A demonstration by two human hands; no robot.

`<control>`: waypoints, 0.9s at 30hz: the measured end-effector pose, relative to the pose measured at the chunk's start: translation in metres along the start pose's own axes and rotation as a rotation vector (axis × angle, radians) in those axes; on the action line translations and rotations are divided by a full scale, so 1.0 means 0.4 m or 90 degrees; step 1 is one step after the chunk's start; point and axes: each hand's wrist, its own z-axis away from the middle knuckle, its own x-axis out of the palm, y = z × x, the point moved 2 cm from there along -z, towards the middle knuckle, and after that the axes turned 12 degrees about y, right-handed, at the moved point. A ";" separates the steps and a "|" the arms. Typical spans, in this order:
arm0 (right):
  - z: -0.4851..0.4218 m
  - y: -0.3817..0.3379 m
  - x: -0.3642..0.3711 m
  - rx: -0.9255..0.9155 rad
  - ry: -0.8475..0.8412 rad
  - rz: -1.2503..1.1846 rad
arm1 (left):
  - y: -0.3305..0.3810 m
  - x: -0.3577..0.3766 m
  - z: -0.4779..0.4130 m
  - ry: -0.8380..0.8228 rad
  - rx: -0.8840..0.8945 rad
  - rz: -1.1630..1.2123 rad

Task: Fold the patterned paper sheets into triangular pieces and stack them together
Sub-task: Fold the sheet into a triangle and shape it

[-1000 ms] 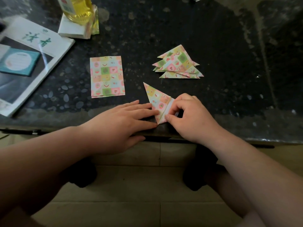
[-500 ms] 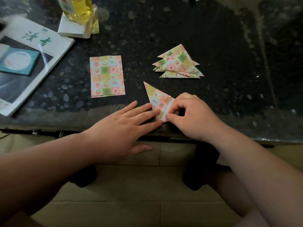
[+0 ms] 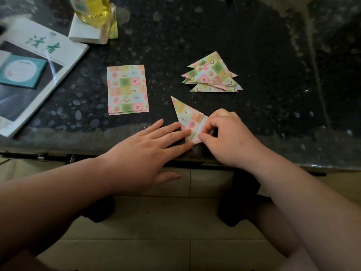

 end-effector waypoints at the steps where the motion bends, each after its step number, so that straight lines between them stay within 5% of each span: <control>1: 0.000 -0.002 0.001 0.003 0.005 0.003 | 0.000 0.001 0.000 0.001 0.000 -0.001; 27: -0.001 -0.019 0.008 0.025 0.025 0.039 | -0.004 0.000 0.001 0.016 -0.014 0.051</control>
